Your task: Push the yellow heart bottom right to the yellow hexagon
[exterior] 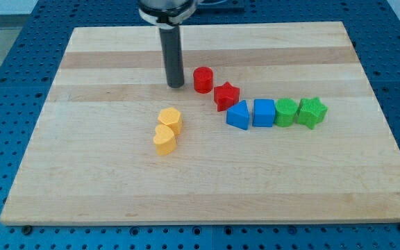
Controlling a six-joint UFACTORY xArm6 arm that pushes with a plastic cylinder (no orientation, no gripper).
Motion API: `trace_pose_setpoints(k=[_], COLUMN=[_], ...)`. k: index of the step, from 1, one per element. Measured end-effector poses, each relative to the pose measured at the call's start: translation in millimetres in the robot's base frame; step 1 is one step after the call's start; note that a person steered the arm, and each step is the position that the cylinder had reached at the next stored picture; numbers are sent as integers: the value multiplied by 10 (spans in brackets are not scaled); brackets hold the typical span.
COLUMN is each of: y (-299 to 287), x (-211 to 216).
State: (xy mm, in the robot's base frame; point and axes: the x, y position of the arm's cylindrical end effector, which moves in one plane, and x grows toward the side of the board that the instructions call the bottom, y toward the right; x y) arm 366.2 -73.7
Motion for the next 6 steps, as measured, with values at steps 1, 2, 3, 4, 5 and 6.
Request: trace_pose_setpoints(k=[1,2,3,4,5,6], y=[-270,-451,-587,-612,-513,-317], x=[93,391,717,998,1194,1376])
